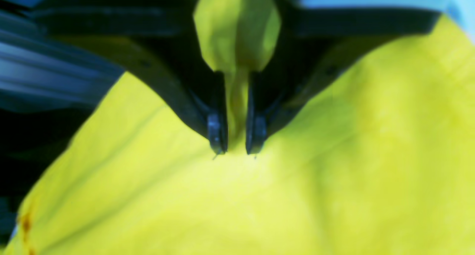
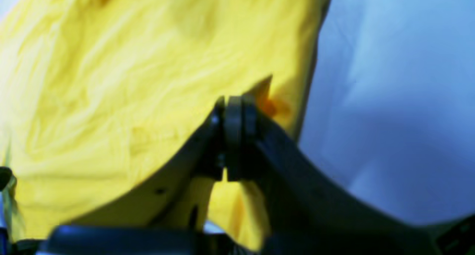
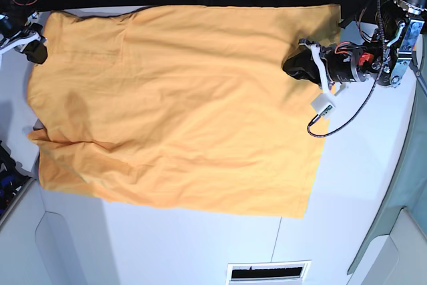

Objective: Layout the t-shirt on the table in an organized manner, then fold the t-shirt properly
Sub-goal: 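Lift and spread the shirt with both grippers to flatten it, then regrasp the shirt edge with the right gripper near the left gripper's edge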

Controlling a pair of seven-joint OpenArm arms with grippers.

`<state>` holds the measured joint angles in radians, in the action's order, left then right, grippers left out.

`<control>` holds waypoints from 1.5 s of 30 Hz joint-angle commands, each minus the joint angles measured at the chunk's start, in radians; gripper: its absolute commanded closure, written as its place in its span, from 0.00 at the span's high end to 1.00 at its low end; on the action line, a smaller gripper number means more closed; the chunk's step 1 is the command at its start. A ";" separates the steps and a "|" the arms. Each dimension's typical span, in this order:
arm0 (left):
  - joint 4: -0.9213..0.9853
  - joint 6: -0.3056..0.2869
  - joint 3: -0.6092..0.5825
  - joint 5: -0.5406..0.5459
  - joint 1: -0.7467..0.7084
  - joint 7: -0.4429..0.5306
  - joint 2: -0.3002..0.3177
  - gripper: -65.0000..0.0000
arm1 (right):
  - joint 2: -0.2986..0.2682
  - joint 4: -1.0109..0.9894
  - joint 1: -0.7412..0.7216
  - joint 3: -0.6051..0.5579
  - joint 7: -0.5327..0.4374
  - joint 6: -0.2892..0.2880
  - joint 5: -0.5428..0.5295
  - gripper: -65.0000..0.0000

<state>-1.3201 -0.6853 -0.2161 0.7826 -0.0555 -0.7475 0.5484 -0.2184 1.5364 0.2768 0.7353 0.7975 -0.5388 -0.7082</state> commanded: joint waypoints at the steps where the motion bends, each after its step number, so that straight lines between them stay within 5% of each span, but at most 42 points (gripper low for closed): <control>1: -0.011 -0.013 0.008 -0.002 0.011 0.014 0.014 0.20 | -0.015 0.019 -0.002 0.006 -0.007 -0.012 -0.027 0.00; 8: 0.091 0.006 0.008 -0.135 0.011 0.055 0.014 0.20 | -0.015 0.190 0.105 0.006 0.020 -0.045 -0.105 0.00; 21: 0.224 0.049 0.007 -0.141 0.063 0.069 -0.032 0.20 | -0.014 0.468 0.467 0.006 0.022 -0.045 -0.116 0.01; 24: 0.224 0.049 0.007 -0.141 0.068 0.066 -0.035 0.20 | -0.015 0.468 0.481 0.006 0.018 -0.045 -0.095 0.43; 26: 0.224 0.049 0.007 -0.140 0.070 0.066 -0.035 0.20 | -0.016 0.468 0.482 0.006 0.011 -0.040 -0.078 0.53; 32: 0.224 0.049 0.007 -0.140 0.075 0.048 -0.034 0.20 | -0.016 0.468 0.418 0.007 -0.047 -0.020 -0.056 0.52; 38: 0.216 0.046 0.007 -0.121 0.076 0.048 -0.030 0.20 | -0.018 0.426 0.240 0.006 -0.106 0.069 0.107 0.52; 40: 0.212 0.045 0.007 -0.121 0.082 0.048 -0.030 0.20 | -0.024 0.359 0.183 0.006 -0.119 0.089 0.133 0.42; 44: 0.212 0.046 0.007 -0.121 0.107 0.048 -0.033 0.20 | -0.050 0.133 0.049 0.006 -0.140 0.097 0.133 0.00; 45: 0.212 0.046 0.007 -0.121 0.112 0.048 -0.033 0.20 | -0.057 0.066 0.011 0.006 -0.143 0.093 0.134 0.00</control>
<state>-1.1099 -0.6811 -0.2092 0.7185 0.0521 -0.6617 0.5034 -0.2592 1.5799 0.2955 0.7357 0.6811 -0.4461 -0.5583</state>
